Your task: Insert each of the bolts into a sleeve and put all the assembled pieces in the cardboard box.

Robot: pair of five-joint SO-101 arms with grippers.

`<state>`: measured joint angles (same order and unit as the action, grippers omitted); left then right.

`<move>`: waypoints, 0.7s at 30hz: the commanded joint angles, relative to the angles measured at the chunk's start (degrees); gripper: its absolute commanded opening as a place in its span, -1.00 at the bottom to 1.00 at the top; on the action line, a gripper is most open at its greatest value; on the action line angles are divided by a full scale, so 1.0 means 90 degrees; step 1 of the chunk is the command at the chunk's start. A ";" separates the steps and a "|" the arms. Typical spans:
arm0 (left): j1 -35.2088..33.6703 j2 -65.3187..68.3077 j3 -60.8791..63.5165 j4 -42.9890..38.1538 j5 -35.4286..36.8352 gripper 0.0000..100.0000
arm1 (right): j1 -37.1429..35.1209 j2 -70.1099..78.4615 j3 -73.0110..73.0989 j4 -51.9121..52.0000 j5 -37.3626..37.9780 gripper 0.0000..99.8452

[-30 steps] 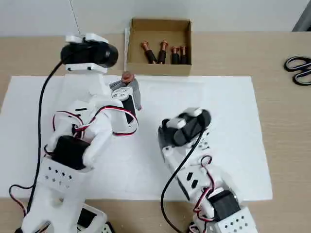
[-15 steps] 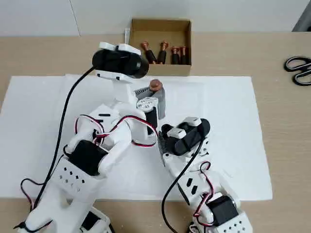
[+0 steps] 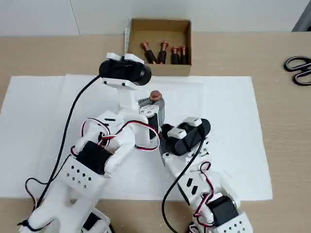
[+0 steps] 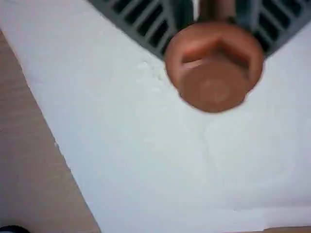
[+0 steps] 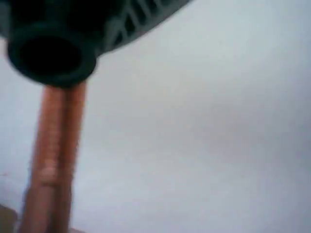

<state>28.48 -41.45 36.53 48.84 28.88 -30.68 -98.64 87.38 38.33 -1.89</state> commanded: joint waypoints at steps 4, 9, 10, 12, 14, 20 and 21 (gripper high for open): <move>-0.0039 -0.0215 -0.0669 -0.0156 0.0039 -0.99 | -0.0034 -0.0103 -0.0029 -0.0171 0.0029 -0.99; -0.0039 -0.0215 -0.0708 -0.0156 0.0039 -0.99 | -0.0034 -0.0112 -0.0029 -0.0171 0.0029 -0.99; -0.0039 -0.0215 -0.0708 -0.0156 0.0039 -0.99 | -0.0034 -0.0112 -0.0029 -0.0171 0.0029 -0.99; -0.0020 -0.0215 -0.0708 -0.0147 0.0039 -0.99 | -0.0034 -0.0112 -0.0020 -0.0171 0.0029 -0.99; 0.0020 -0.0215 -0.0718 -0.0029 0.0039 -0.99 | -0.0034 -0.0112 0.0000 -0.0171 0.0029 -0.99; 0.0225 -0.0225 -0.0728 0.0176 0.0039 -0.99 | -0.0034 -0.0112 0.0000 -0.0171 0.0029 -0.99; 0.0225 -0.0225 -0.0728 0.0195 0.0039 -0.99 | -0.0034 -0.0112 0.0000 -0.0171 0.0029 -0.99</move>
<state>30.07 -41.45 33.36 50.42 28.97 -30.77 -98.64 87.74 38.33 -1.89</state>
